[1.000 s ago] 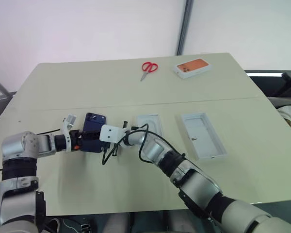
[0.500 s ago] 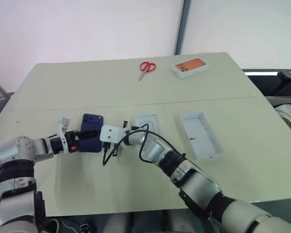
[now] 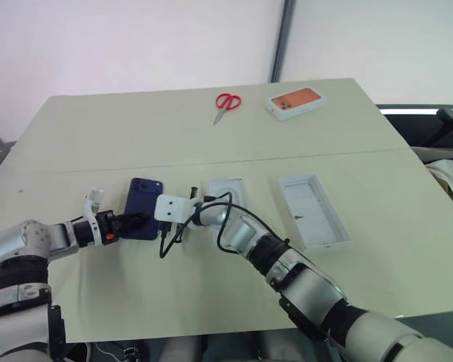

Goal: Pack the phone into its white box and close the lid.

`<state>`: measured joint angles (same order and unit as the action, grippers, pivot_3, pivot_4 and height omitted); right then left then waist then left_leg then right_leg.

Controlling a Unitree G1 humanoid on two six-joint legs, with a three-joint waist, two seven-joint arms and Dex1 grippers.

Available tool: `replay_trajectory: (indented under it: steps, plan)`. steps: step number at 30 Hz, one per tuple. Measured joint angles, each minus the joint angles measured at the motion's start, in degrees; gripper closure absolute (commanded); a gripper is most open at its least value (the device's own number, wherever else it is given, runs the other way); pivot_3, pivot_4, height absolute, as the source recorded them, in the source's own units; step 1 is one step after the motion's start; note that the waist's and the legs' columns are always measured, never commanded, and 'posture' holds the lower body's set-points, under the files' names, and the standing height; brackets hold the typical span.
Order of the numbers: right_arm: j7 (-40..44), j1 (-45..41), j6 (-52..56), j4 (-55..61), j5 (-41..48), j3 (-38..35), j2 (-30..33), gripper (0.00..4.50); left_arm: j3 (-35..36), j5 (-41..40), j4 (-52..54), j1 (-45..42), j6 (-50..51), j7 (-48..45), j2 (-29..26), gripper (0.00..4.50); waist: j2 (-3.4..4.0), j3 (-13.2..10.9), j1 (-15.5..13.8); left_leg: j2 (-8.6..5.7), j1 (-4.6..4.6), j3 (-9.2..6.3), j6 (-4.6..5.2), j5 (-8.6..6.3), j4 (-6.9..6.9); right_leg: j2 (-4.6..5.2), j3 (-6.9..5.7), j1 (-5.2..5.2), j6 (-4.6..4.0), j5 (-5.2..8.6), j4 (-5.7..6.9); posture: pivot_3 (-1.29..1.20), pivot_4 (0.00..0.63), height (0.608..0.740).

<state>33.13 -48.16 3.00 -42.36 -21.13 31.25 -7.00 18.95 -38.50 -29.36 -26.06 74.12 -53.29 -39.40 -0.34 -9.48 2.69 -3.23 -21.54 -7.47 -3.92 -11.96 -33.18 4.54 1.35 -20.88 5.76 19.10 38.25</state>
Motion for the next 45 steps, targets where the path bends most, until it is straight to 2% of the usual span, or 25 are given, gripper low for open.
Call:
replay_trajectory:
  steps: [3,4,13,16,22,25,32,35,38,42,45]
  plan:
    - [0.01,0.05,0.01,0.19,0.01,-0.01,0.08,4.50,0.49,-0.60,0.08,0.19,0.61,0.72,0.18,3.95,0.00,0.00,-0.05,0.00,-0.01,0.00,0.00,0.00,0.10,0.00,-0.01,0.00,0.00,0.00,-0.10,0.00,0.150,0.740]
    - [0.01,0.14,0.02,0.31,0.01,-0.04,0.19,4.50,1.26,-1.47,-0.02,0.02,1.34,0.44,0.67,4.42,-0.02,0.01,-0.12,0.00,-0.01,-0.01,0.00,0.00,0.10,0.01,-0.02,0.01,0.00,0.00,-0.11,0.00,0.150,0.740]
    - [0.42,0.98,0.53,1.91,0.29,-0.32,1.12,4.50,2.61,-2.09,0.02,-0.01,3.44,2.07,0.98,4.47,-0.03,0.02,-0.06,-0.01,-0.01,0.00,0.00,0.00,0.15,0.02,-0.03,0.01,0.00,0.00,-0.16,0.00,0.150,0.740]
    - [2.16,2.41,2.28,4.61,2.68,-2.48,2.09,4.50,4.97,-3.10,-0.70,-0.15,4.60,3.20,1.44,4.47,-0.03,0.01,-0.06,-0.02,-0.05,0.00,0.00,0.00,0.15,0.03,-0.03,-0.01,0.00,0.00,-0.18,0.00,0.150,0.740]
    - [11.88,6.16,12.15,19.36,17.88,-13.24,4.01,4.50,11.56,-5.86,-1.39,0.32,5.18,5.50,3.62,4.47,-0.04,-0.01,-0.09,0.04,-0.62,-0.08,-0.09,0.06,0.11,0.01,-0.07,-0.48,0.00,-0.02,-0.09,0.00,0.150,0.740]
    - [15.59,7.91,16.94,29.43,24.12,-15.93,6.03,3.68,12.97,-7.08,1.07,1.08,5.13,6.44,5.55,4.50,-0.04,-0.01,-0.50,0.01,-0.82,-0.23,-0.14,0.08,0.06,0.06,-0.23,-0.55,-0.01,-0.03,-0.18,0.00,0.150,0.740]
    - [22.74,16.75,20.46,44.57,29.63,-16.74,20.17,0.20,16.10,-10.26,4.33,0.18,8.88,10.74,9.85,4.50,-0.44,-0.25,-1.68,-0.11,-1.12,-0.19,-0.02,0.01,-0.03,0.14,-0.28,-0.55,0.01,-0.03,-0.28,0.00,0.150,0.740]
    - [25.04,19.70,20.29,47.84,29.89,-15.87,25.20,0.20,17.95,-11.13,5.44,-0.97,9.64,13.81,12.23,4.50,-0.52,-0.31,-1.71,-0.07,-1.33,-0.23,-0.03,0.02,-0.05,0.11,-0.35,-0.69,0.01,-0.03,-0.28,0.00,0.150,0.740]
    - [28.40,21.94,19.27,52.06,30.10,-14.29,30.87,0.20,18.58,-12.49,7.72,-1.89,11.04,16.63,14.62,4.50,-0.62,-0.36,-1.67,-0.08,-1.97,-0.22,-0.26,0.16,-0.47,0.08,-0.41,-1.19,0.03,-0.05,-0.17,0.00,0.150,0.740]
    - [31.42,23.68,16.86,53.79,29.09,-12.87,36.78,0.20,18.66,-13.59,8.96,-2.59,12.15,18.65,15.17,4.50,-0.87,-0.51,-1.47,-0.06,-2.04,-0.16,-0.26,0.16,-0.66,0.06,-0.41,-1.21,0.03,-0.05,-0.14,0.00,0.150,0.740]
    - [31.55,24.76,14.65,53.41,26.72,-10.21,38.32,0.20,18.66,-14.40,9.26,-2.97,12.16,19.59,15.21,4.50,-0.99,-0.58,-1.49,-0.02,-2.04,-0.17,-0.26,0.16,-0.67,0.02,-0.41,-1.22,0.02,-0.06,-0.12,0.00,0.150,0.740]
